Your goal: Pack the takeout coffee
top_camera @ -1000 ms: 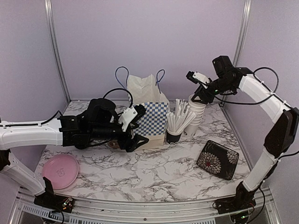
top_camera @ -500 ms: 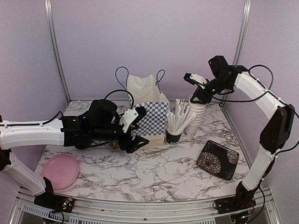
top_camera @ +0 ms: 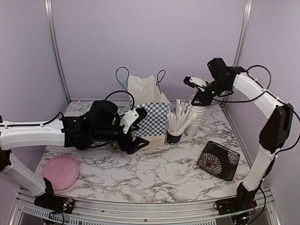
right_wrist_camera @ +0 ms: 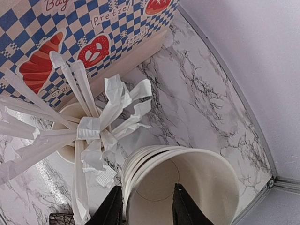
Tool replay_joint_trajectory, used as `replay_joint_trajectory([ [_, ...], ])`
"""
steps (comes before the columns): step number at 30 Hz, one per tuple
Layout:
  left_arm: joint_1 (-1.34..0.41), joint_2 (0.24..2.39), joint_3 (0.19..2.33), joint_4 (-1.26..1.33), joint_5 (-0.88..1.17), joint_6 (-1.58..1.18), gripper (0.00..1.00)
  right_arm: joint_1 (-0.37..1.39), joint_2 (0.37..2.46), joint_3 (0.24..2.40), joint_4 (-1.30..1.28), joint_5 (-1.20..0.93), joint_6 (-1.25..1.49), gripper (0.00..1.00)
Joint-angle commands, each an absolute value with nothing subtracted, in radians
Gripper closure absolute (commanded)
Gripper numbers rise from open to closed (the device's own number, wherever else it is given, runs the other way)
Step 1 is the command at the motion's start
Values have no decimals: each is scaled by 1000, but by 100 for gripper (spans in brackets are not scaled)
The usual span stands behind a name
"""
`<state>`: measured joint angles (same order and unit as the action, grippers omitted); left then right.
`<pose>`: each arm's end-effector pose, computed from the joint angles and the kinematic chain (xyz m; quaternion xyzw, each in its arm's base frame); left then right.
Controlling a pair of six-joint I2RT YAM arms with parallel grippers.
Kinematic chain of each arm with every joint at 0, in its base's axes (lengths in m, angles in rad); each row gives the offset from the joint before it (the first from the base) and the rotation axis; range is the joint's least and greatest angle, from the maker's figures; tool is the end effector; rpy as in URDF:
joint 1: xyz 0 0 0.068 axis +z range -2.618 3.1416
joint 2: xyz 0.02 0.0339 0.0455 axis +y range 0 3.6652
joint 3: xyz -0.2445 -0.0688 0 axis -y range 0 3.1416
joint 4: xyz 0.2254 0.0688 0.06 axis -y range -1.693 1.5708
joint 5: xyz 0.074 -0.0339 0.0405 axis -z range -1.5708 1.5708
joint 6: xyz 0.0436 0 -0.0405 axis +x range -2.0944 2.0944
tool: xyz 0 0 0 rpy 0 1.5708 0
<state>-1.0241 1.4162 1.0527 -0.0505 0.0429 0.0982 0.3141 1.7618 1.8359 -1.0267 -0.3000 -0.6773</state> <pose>0.1658 -0.2760 0.2837 0.4554 0.7025 -0.2602 0.4810 0.3325 0.1216 0.3358 -0.4880 0.8069 0.0857 0.3215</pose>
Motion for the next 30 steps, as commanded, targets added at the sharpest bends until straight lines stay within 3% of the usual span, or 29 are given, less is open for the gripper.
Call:
replay_joint_trajectory([
  [1, -1028, 1431, 1069, -66, 32, 107, 16, 325, 1777, 1843, -1055, -295, -668, 63],
  [3, -1028, 1431, 1069, -66, 31, 109, 16, 325, 1778, 1842, -1056, -292, -667, 65],
  [10, -1028, 1436, 1068, -68, 30, 112, 16, 327, 1785, 1851, -1055, -294, -666, 87],
  [15, -1028, 1436, 1066, -71, 29, 111, 16, 327, 1789, 1853, -1049, -273, -666, 95],
  [30, -1028, 1438, 1065, -72, 32, 108, 16, 327, 1745, 1799, -927, -47, -659, 100],
])
